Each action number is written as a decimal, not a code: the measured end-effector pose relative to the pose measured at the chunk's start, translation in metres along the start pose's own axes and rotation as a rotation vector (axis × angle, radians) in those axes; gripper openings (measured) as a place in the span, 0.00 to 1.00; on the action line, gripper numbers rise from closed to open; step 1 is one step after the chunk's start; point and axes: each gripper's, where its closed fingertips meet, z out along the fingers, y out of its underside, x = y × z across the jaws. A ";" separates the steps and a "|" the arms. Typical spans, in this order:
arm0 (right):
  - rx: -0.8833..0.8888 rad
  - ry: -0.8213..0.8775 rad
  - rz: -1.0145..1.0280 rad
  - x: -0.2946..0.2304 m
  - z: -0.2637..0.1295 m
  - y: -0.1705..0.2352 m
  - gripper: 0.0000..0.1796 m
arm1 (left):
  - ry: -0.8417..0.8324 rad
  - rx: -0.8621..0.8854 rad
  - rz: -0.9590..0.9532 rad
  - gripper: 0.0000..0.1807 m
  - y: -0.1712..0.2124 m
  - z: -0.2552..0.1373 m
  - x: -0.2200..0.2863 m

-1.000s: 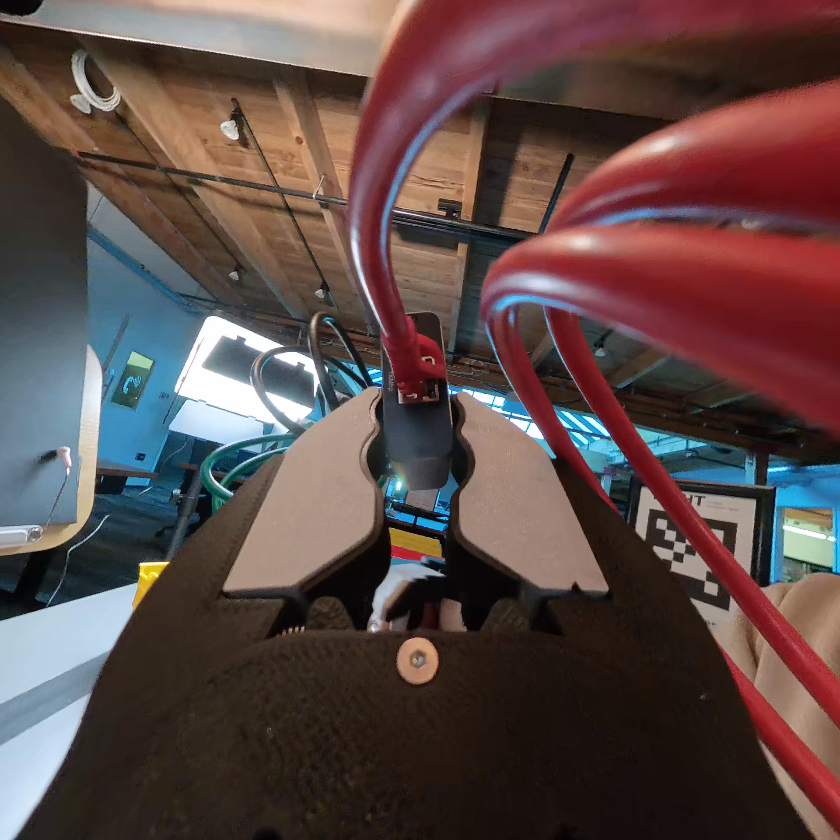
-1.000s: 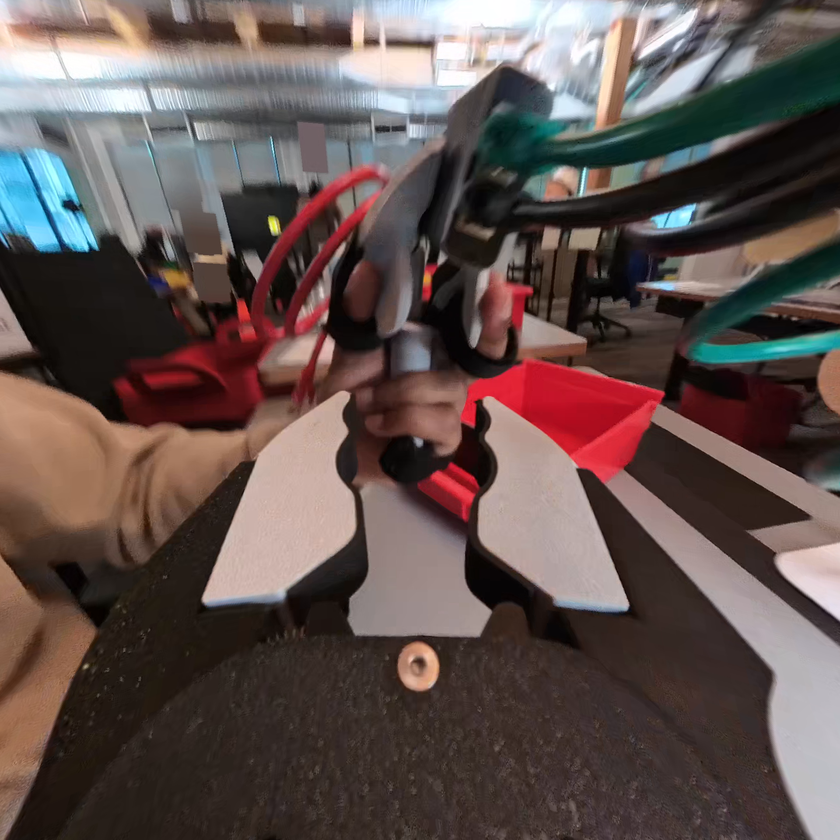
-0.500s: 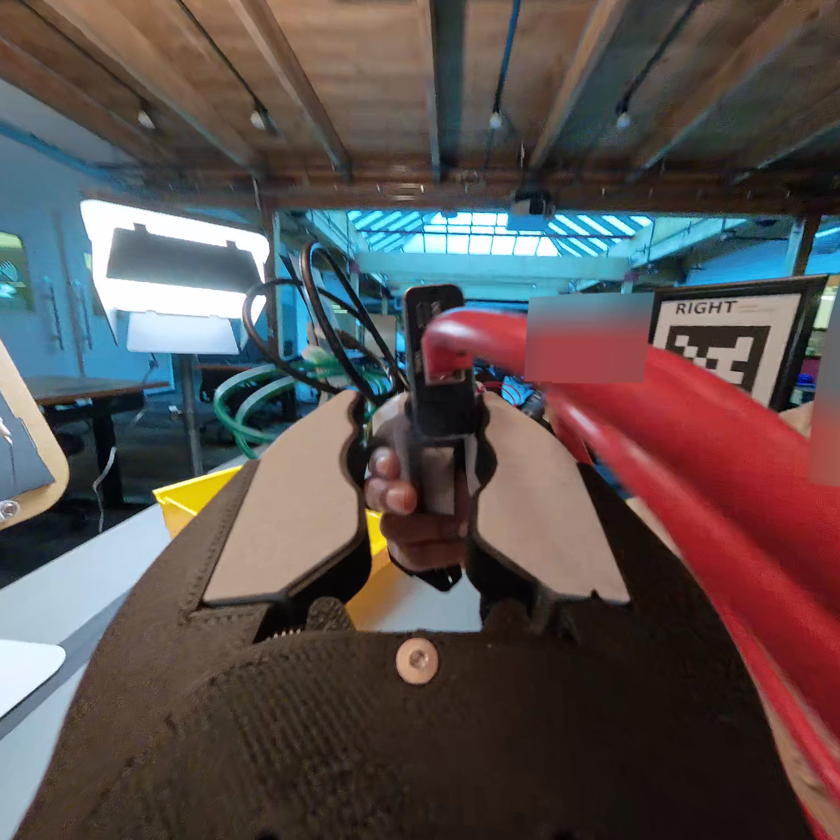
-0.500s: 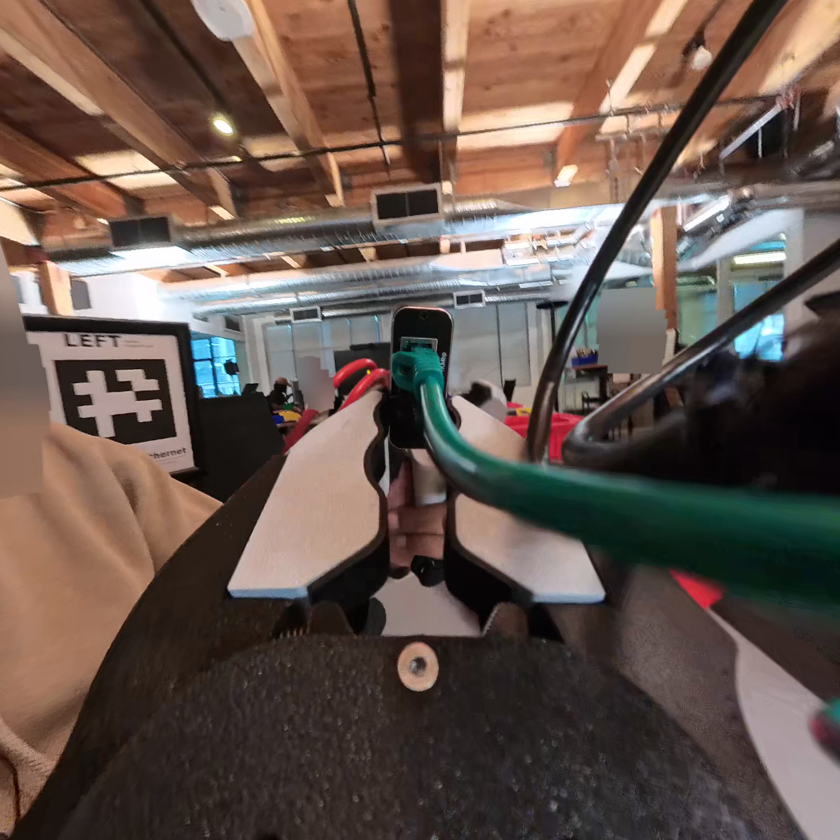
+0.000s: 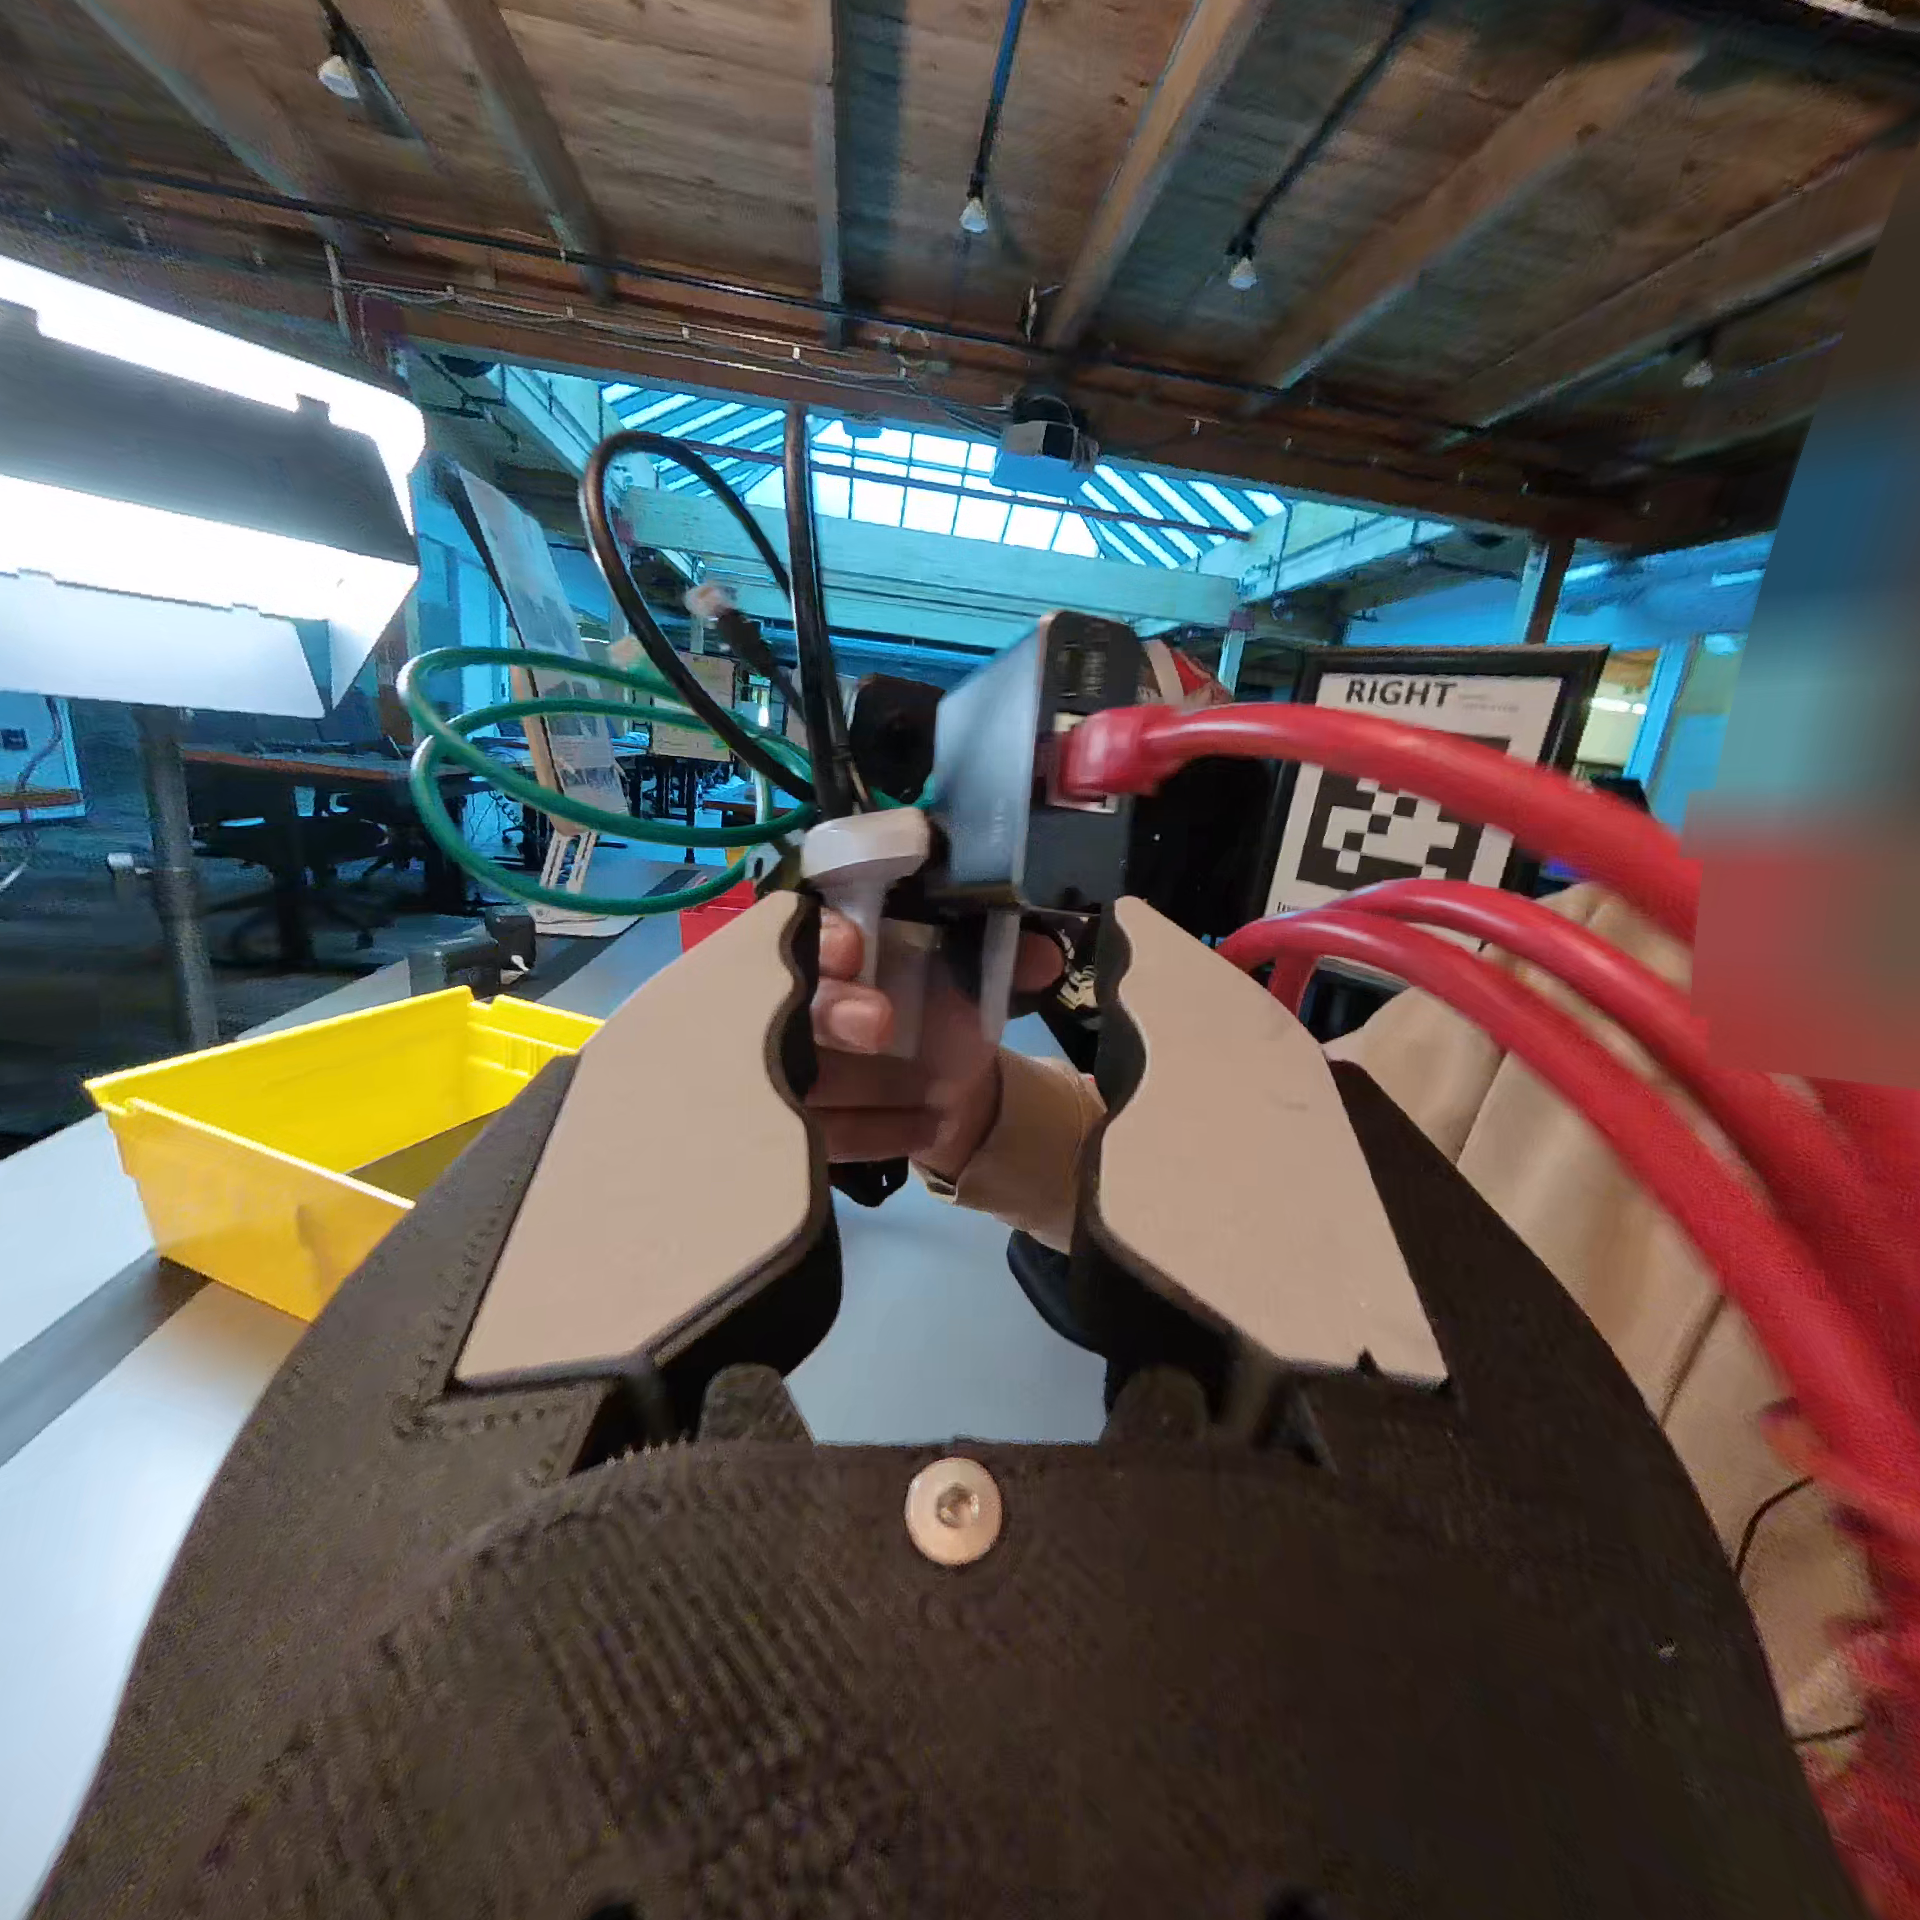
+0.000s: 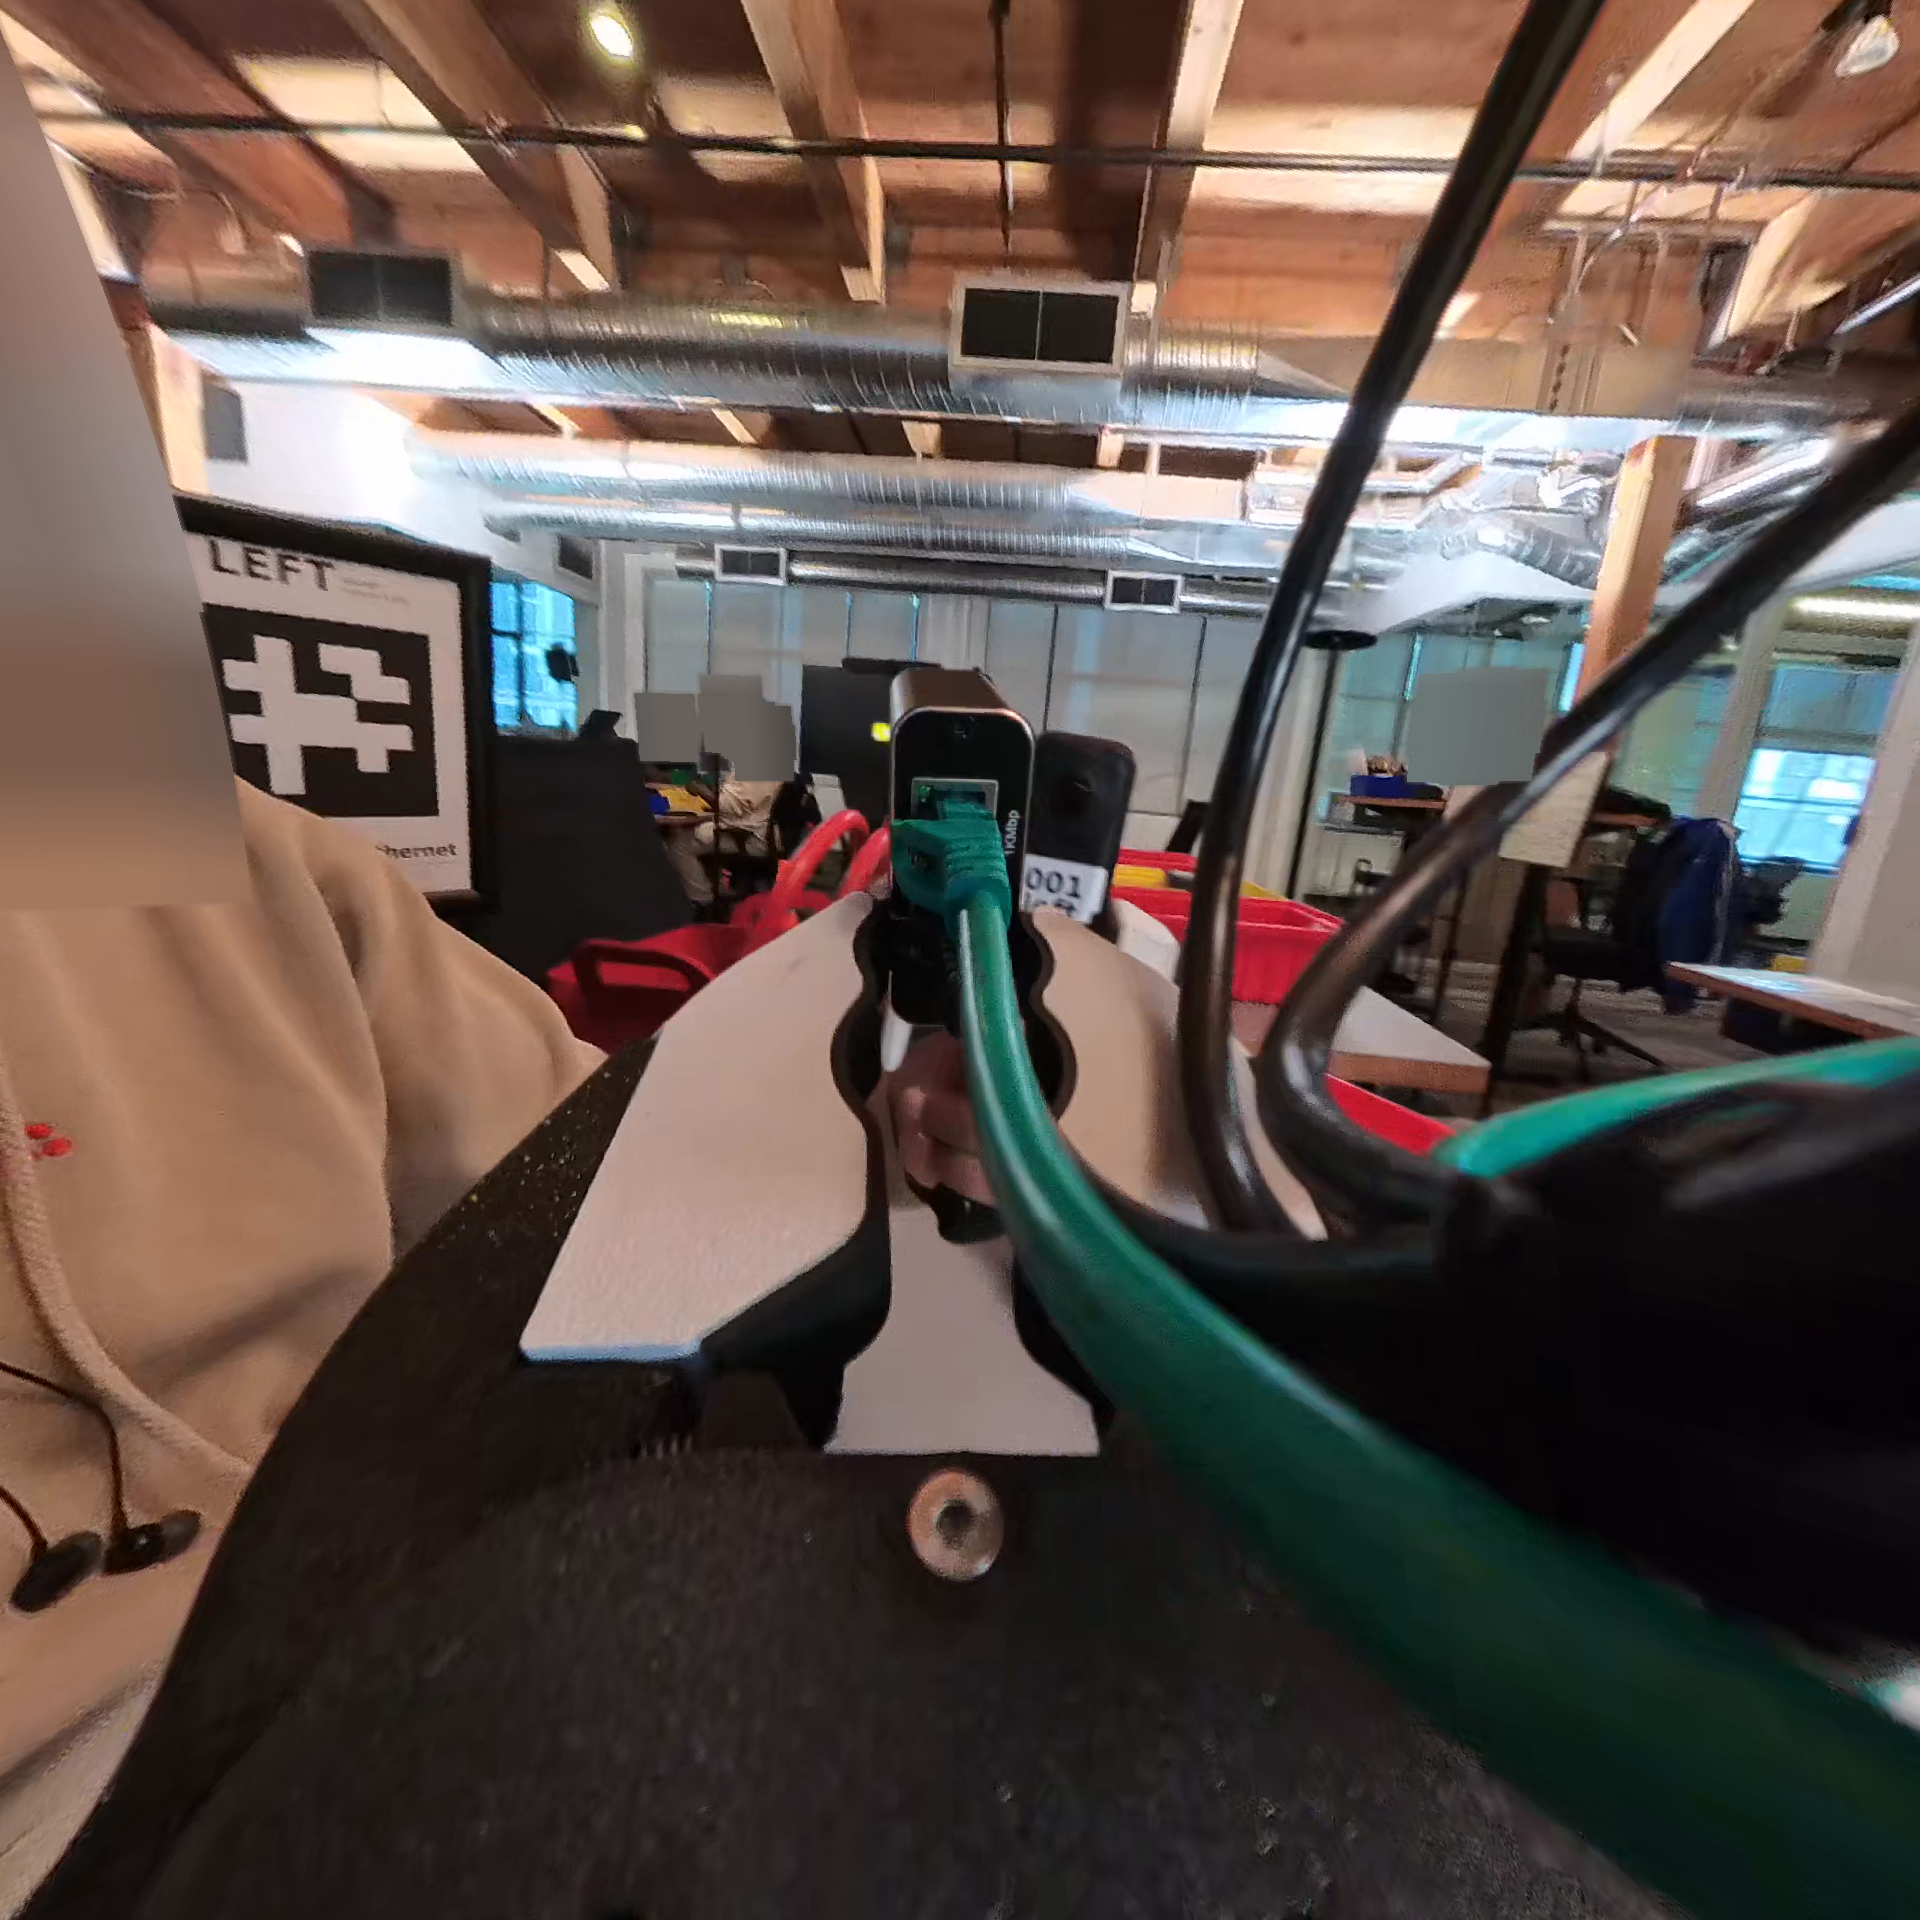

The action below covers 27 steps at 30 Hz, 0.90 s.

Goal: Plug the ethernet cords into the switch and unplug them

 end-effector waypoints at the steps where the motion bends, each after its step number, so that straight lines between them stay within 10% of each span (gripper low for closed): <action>1: -0.018 0.007 -0.015 0.001 -0.001 0.001 0.11 | 0.008 -0.014 0.016 0.28 0.000 -0.001 0.003; 13: -0.259 0.128 -0.051 0.013 0.013 0.038 0.13 | -0.157 -0.121 0.175 0.14 0.013 0.010 -0.008; 27: -0.152 0.161 0.044 0.020 0.009 0.017 0.12 | -0.205 0.109 0.134 0.14 -0.012 0.006 -0.009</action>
